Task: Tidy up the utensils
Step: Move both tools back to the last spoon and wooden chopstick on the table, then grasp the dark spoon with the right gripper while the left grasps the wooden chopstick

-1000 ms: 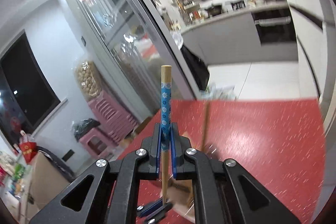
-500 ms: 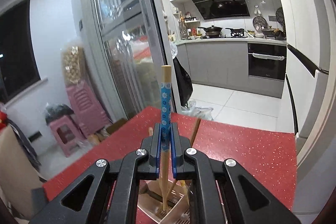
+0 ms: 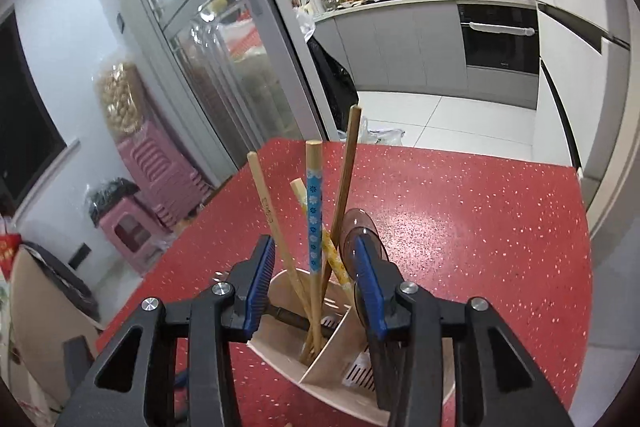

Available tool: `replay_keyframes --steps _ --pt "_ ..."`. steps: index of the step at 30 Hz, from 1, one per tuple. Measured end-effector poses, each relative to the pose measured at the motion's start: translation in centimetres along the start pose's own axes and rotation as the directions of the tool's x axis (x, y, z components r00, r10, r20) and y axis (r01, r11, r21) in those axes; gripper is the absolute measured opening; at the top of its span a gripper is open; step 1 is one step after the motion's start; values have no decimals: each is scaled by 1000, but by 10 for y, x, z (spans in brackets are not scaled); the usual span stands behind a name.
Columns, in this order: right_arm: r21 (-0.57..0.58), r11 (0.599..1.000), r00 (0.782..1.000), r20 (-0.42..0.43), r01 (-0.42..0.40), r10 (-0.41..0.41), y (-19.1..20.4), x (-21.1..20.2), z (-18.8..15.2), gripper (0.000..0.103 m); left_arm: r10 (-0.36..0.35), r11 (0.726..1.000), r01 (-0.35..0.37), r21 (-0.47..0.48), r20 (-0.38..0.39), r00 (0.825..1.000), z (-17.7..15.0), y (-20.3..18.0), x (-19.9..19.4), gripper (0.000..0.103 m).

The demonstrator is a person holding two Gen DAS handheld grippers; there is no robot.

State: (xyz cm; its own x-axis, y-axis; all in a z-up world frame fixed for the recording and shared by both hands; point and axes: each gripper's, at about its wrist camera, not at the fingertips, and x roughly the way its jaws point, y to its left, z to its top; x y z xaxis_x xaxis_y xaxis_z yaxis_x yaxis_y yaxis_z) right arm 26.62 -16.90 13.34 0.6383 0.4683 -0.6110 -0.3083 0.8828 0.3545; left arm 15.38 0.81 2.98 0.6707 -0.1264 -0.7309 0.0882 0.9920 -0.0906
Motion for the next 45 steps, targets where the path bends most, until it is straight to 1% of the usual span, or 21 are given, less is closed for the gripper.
replay_keyframes --steps 1,2,4,7,9,12,15,17,18,22,26,30,32,40,45 --pt "10 1000 1000 0 -2 2 0 -4 -2 45 19 1000 -18 -9 19 1000 -2 1 -4 103" --pt "18 1000 1000 -1 -1 1 0 -8 -5 45 21 1000 -20 -9 38 999 -2 2 -8 103" --pt "34 999 1000 -9 -3 4 2 -17 -16 45 17 1000 -18 3 32 999 -4 2 -10 103" --pt "54 999 999 -38 1 1 8 -28 -40 48 24 1000 -24 -12 14 1000 -9 8 -12 103" --pt "67 997 997 -79 26 -21 12 -31 -60 48 27 999 -27 -22 2 1000 -13 15 -13 103" --pt "94 994 985 -167 51 -34 16 -33 -101 48 51 998 -52 -33 -23 998 -18 25 -11 103" --pt "96 990 957 -282 105 -74 22 -26 -144 48 38 999 -39 -23 -54 998 -27 29 -11 103" --pt "93 986 931 -350 140 -99 27 -21 -172 48 42 999 -43 -14 -61 997 -34 30 -13 103" --pt "99 982 916 -386 162 -112 30 -18 -188 48 47 999 -47 -8 -65 997 -37 29 -14 103" --pt "115 972 884 -449 204 -133 37 -10 -225 48 58 998 -58 10 -79 995 -48 30 -15 103" --pt "113 968 872 -466 224 -147 47 -6 -245 47 65 998 -64 13 -83 994 -55 36 -20 103" --pt "83 958 859 -468 275 -206 55 0 -258 42 66 998 -66 6 -79 995 -61 43 -25 103" --pt "69 955 859 -460 289 -226 59 0 -258 41 66 998 -66 0 -78 995 -63 45 -27 103" --pt "22 956 852 -459 292 -250 82 11 -260 40 67 998 -68 -8 -68 995 -66 53 -31 103" --pt "-72 943 830 -456 325 -321 94 17 -261 40 61 998 -62 -2 -69 996 -69 53 -34 103"
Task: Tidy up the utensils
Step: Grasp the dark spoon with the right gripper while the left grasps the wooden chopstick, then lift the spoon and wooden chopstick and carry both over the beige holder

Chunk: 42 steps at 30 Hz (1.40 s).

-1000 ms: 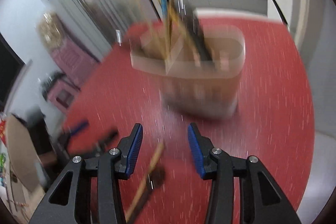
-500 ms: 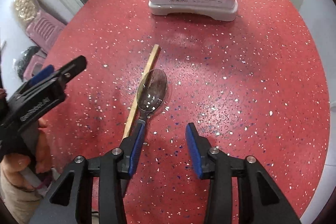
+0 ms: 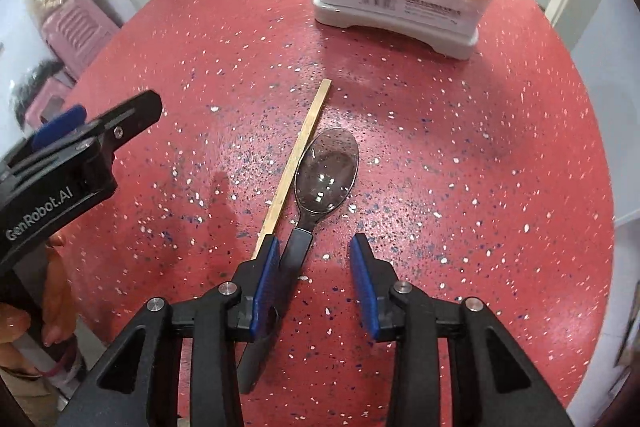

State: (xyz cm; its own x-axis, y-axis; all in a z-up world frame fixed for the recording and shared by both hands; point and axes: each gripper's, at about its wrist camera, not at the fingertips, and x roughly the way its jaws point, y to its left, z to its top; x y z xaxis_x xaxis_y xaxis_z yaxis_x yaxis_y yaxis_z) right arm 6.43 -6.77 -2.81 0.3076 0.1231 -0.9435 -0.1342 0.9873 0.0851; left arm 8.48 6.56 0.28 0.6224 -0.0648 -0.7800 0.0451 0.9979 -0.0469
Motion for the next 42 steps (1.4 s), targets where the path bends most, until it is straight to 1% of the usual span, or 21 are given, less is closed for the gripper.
replay_keyframes --steps 2,4,6,9,12,14,16,18,21,23,24,25,29,31,33,34,36,37,38,40,42 --pt "-43 999 1000 6 27 -27 5 1 -2 39 -6 1000 6 8 -4 1000 -2 -2 -1 103" --pt "-61 998 1000 11 29 -28 5 0 -3 34 -15 1000 15 23 -8 1000 -5 -6 -2 103" --pt "-69 997 1000 7 30 -30 -2 -2 -5 21 -24 999 24 42 -13 1000 -7 -10 -3 103" --pt "-89 996 1000 0 21 -21 -18 -7 -12 13 -42 997 44 68 -35 999 -12 -17 -3 103" --pt "-108 994 1000 -1 30 -30 -36 -10 -16 13 -79 993 84 80 -68 995 -14 -27 -2 103" --pt "-111 994 1000 -3 19 -19 -48 -12 -18 13 -109 988 118 95 -94 990 -15 -37 -1 103" --pt "-111 994 1000 -6 9 -10 -54 -13 -19 13 -124 982 139 129 -120 985 -17 -50 0 103" --pt "-107 994 1000 -6 -1 0 -58 -13 -19 13 -117 974 139 178 -133 984 -19 -65 1 103" --pt "-108 994 1000 -3 -14 14 -58 -13 -20 13 -76 963 116 242 -169 983 -22 -84 8 103" --pt "-110 994 1000 -2 -18 17 -60 -13 -20 13 -61 960 111 257 -196 979 -24 -91 14 103" --pt "-108 994 1000 -1 -20 20 -62 -12 -20 13 -53 959 108 264 -207 977 -25 -93 16 98" --pt "-108 994 1000 -2 -23 23 -64 -12 -20 13 -45 957 106 270 -223 974 -25 -96 18 97" --pt "-130 991 1000 -14 -14 13 -64 -17 -22 13 -51 958 122 260 -261 964 -22 -98 24 97" --pt "-142 990 1000 -22 -11 8 -62 -14 -19 13 -65 955 142 261 -283 957 -20 -99 24 92" --pt "-141 990 999 -27 -22 18 -63 -14 -18 12 -77 950 163 267 -305 949 -17 -106 24 82" --pt "-136 990 999 -27 -31 27 -65 -13 -17 12 -79 947 169 275 -311 947 -16 -108 24 80" --pt "-124 991 998 -21 -56 53 -70 -14 -17 12 -91 940 190 284 -326 941 -14 -113 23 67" --pt "-112 991 997 -15 -75 74 -74 -14 -18 12 -105 935 205 288 -330 938 -13 -117 23 58" --pt "-99 991 996 -10 -93 93 -77 -14 -18 12 -110 932 211 293 -327 939 -13 -121 22 34" --pt "-68 990 992 -1 -126 127 -84 -15 -19 12 -114 938 208 279 -319 941 -14 -122 21 32" --pt "-45 985 985 18 -168 169 -91 -19 -20 12 -153 941 235 243 -313 937 -17 -120 18 32"
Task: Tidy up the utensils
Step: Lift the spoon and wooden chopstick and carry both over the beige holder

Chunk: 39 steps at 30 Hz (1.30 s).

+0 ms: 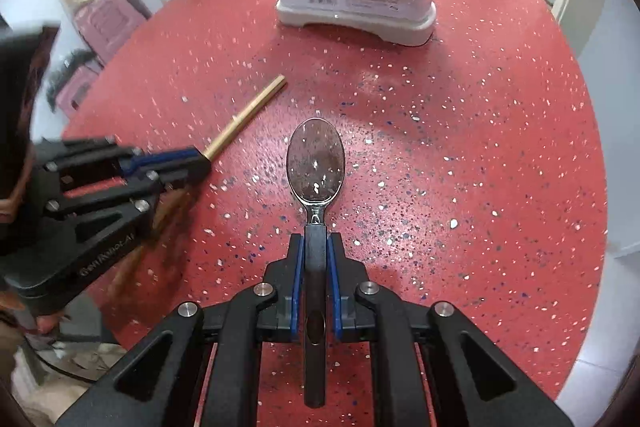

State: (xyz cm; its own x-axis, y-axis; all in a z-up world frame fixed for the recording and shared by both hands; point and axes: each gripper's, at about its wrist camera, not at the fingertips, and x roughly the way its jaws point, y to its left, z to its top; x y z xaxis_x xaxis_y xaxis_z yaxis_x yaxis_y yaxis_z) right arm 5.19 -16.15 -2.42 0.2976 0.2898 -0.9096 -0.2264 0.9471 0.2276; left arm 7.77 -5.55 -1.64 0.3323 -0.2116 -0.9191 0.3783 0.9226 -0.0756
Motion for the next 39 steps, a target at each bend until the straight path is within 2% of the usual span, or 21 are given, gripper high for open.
replay_keyframes --steps 5,9,14,22,28,30,35,39 --pt "12 995 991 90 -98 97 -8 -21 0 12 -32 999 35 -34 85 996 -10 0 -16 32" --pt "11 988 975 160 -156 152 -14 -42 3 12 -55 996 66 -55 182 982 -7 3 -37 32" --pt "7 984 955 243 -180 172 -18 -71 14 12 -62 994 84 -70 275 959 9 7 -65 32" --pt "20 978 911 367 -208 187 -36 -116 53 12 -75 989 120 -87 411 908 56 9 -107 32" --pt "25 980 883 438 -198 167 -46 -139 96 12 -76 985 143 -94 513 855 103 15 -135 32" --pt "28 981 868 471 -193 157 -51 -148 113 12 -75 985 148 -91 545 835 120 17 -142 32" --pt "26 982 840 522 -189 147 -55 -151 151 12 -58 984 147 -98 607 793 161 23 -150 32" --pt "13 980 814 559 -198 157 -59 -147 184 12 -35 985 134 -107 640 768 187 24 -147 32"
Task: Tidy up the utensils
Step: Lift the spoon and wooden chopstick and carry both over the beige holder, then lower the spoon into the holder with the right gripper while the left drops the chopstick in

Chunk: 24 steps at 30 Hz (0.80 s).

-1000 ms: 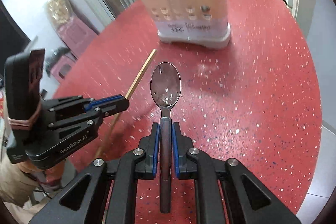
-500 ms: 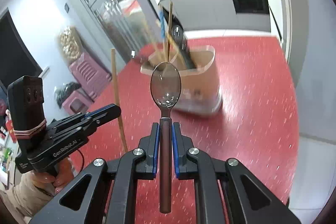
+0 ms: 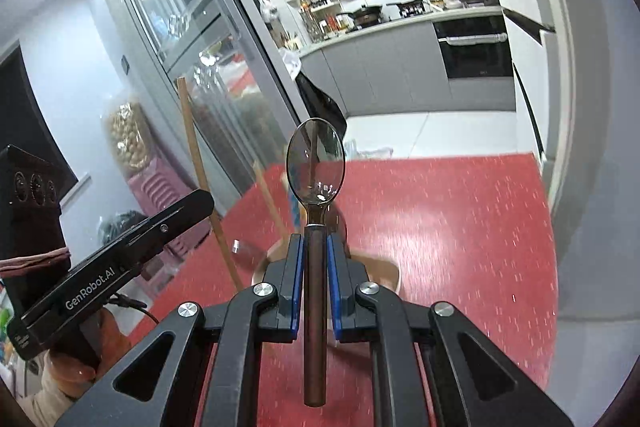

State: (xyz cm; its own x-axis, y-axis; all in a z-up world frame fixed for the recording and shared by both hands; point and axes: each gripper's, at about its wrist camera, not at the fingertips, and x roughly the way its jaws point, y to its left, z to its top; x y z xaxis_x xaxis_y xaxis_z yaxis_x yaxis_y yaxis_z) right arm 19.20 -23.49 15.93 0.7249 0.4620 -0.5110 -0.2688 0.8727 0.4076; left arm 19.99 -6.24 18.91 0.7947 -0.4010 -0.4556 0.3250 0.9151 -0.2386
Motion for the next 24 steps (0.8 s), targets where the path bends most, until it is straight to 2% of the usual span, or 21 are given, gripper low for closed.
replay_keyframes --steps 7,13,24 --pt "-33 999 998 66 23 -21 -9 34 16 12 34 999 -33 -14 46 998 11 1 31 32" --pt "-64 996 989 138 62 -53 -15 54 11 12 53 998 -52 -21 83 995 1 5 49 32" --pt "-109 984 981 150 138 -121 -21 76 -22 12 93 995 -94 25 41 995 -36 4 71 32"
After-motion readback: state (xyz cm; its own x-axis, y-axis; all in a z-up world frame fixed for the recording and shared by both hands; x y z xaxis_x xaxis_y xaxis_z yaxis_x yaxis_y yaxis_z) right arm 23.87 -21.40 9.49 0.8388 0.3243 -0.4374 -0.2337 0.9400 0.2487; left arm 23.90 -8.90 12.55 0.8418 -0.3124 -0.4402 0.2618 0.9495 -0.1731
